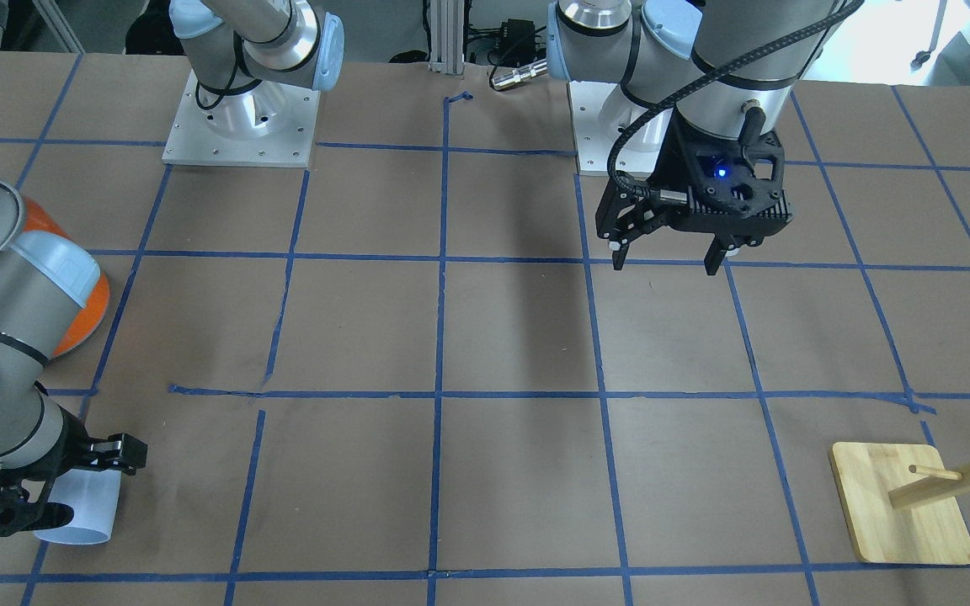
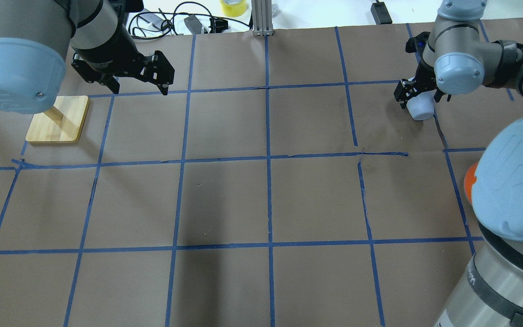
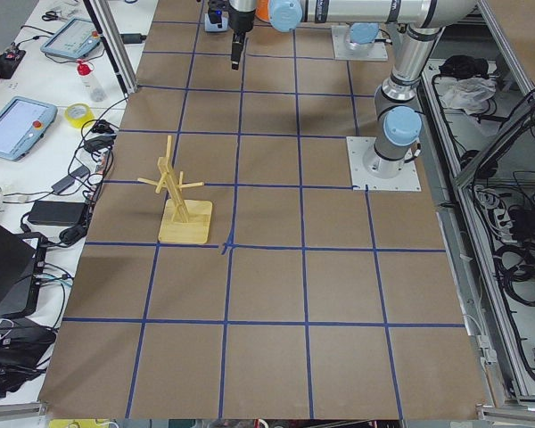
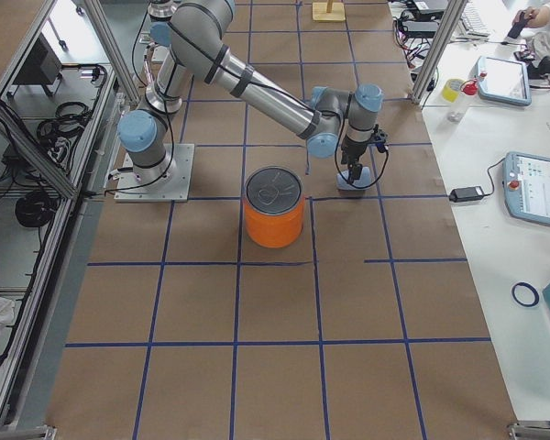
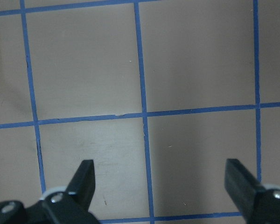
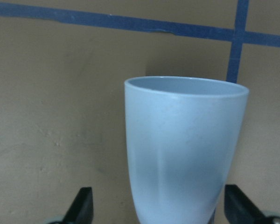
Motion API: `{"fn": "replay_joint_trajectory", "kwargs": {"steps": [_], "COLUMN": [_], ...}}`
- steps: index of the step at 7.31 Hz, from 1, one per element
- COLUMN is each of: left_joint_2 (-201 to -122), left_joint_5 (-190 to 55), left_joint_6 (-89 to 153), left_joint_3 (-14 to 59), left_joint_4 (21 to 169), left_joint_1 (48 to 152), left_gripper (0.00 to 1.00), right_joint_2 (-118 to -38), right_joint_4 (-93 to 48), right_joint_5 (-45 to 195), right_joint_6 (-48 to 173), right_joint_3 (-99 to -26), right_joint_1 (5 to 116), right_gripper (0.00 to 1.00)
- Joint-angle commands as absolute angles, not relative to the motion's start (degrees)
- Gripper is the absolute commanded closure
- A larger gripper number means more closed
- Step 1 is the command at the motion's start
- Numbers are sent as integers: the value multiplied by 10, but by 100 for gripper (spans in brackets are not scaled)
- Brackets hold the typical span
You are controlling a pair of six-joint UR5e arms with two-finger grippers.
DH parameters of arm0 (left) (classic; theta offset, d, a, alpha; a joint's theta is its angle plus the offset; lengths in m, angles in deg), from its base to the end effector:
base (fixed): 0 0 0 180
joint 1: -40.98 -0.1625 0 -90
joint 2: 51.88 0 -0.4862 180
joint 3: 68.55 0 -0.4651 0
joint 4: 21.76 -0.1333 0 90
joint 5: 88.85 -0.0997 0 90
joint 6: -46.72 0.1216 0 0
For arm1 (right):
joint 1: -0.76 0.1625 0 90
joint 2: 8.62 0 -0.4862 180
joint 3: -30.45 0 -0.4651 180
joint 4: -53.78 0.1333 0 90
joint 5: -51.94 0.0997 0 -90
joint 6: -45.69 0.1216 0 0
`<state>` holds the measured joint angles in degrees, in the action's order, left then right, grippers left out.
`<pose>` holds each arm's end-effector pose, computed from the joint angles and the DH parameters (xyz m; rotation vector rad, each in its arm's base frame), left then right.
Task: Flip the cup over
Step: 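Lower the right gripper onto the white cup and grasp it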
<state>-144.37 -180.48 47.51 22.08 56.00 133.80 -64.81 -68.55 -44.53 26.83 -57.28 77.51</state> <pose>-0.1594 -0.5961 0.5187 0.0943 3.1047 -0.2485 -0.0597 -0.7753 0.2037 0.1471 -3.0256 -0.0273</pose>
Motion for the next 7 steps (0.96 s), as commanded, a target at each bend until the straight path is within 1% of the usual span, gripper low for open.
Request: {"fn": "replay_joint_trajectory", "kwargs": {"steps": [1,2,3,4,5,6,7], "left_joint_2": [-1443,-1443,-1444,-1443,-1443,-1444,-1443], "left_joint_5": [-1805,-1805,-1803,-1805,-1804,-1804,-1805], "left_joint_6": [475,475,475,475,475,475,475], "left_joint_3": [221,221,221,221,221,221,221], "left_joint_4": [560,559,559,559,559,559,559], "left_joint_1": [1338,1338,1338,1338,1338,1338,1338], "left_gripper": [0,0,0,0,0,0,0], "right_joint_2": [-623,-611,-608,-612,-618,-636,-661], "right_joint_4": [-713,-752,-784,-778,-776,-776,-769], "right_joint_5": [-441,-439,-437,-442,-438,-433,-440], "right_joint_6": [264,263,263,262,260,254,254], "right_joint_3": [-572,-573,-571,-567,-564,-562,-562], "right_joint_1": [770,770,770,770,775,793,842], "right_gripper": [0,0,28,75,87,88,88]}}
